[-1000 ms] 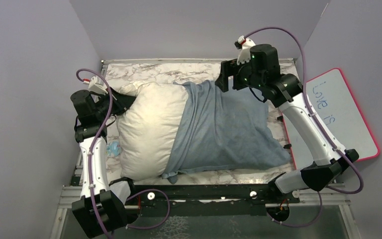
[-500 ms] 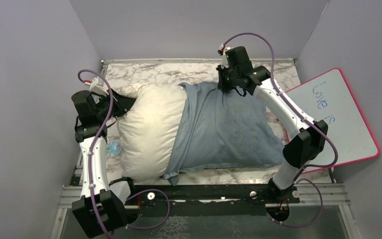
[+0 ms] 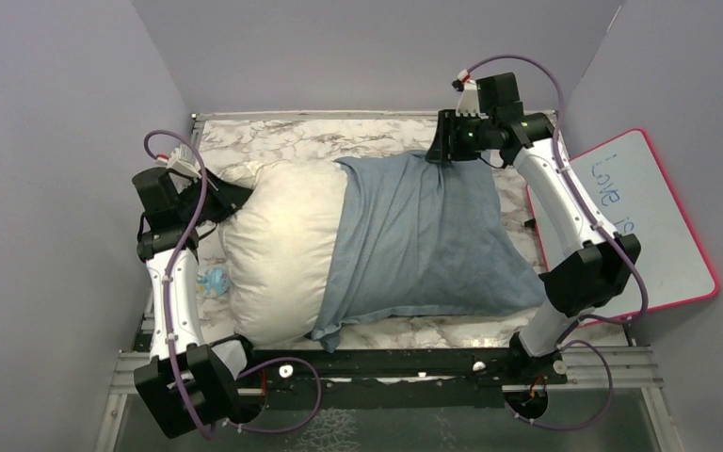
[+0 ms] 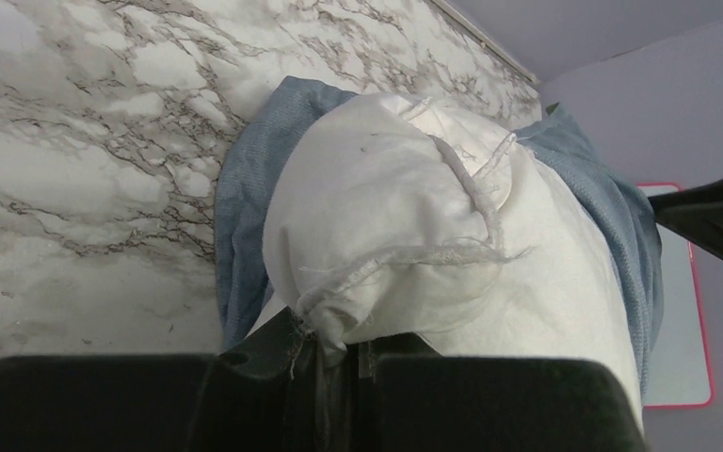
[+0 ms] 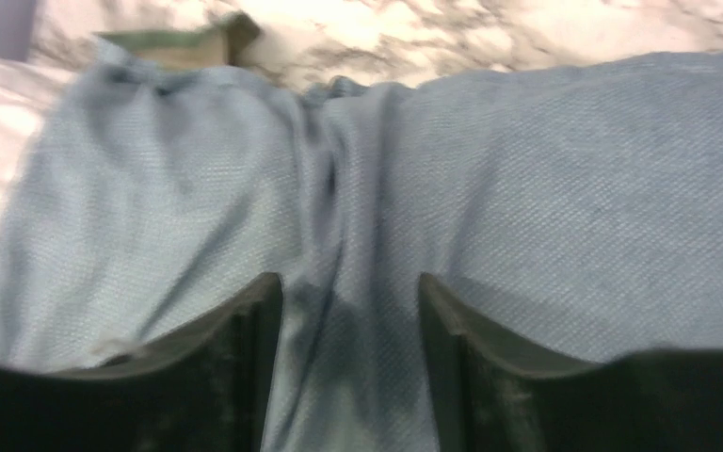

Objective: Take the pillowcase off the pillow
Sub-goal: Remove the pillow from the pillowcase.

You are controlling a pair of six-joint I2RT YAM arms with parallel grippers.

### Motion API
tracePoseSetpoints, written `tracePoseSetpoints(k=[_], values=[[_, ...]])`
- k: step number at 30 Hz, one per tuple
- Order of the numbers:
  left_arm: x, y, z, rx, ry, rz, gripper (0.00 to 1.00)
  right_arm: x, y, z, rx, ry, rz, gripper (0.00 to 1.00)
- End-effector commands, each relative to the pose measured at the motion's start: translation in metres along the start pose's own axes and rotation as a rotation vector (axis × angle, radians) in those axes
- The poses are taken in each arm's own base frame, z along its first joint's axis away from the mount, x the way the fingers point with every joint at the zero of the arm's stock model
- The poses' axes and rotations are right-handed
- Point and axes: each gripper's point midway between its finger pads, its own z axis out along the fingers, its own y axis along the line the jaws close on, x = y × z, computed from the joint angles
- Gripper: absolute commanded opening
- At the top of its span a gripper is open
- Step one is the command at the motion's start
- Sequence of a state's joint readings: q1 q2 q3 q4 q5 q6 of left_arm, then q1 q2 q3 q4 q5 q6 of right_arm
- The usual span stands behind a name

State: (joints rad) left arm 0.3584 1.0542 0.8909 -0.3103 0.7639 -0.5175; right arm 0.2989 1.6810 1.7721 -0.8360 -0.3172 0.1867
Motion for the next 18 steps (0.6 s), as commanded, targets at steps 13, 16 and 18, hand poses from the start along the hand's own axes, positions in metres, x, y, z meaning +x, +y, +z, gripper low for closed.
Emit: tracePoseSetpoints(k=[13,16,18], values=[[-0.066,0.053,0.058,-0.12,0.047,-0.047,0.7,0.135,0.163,-0.042,-0.477,0.112,-0.149,0.68],[-0.077,0.053,0.049,-0.179,0.025,-0.012,0.98,0.168,0.159,-0.025,-0.41,0.183,-0.131,0.69],[-0.081,0.051,0.035,-0.235,-0.022,0.017,0.99,0.183,0.139,-0.005,-0.287,0.235,-0.087,0.69]])
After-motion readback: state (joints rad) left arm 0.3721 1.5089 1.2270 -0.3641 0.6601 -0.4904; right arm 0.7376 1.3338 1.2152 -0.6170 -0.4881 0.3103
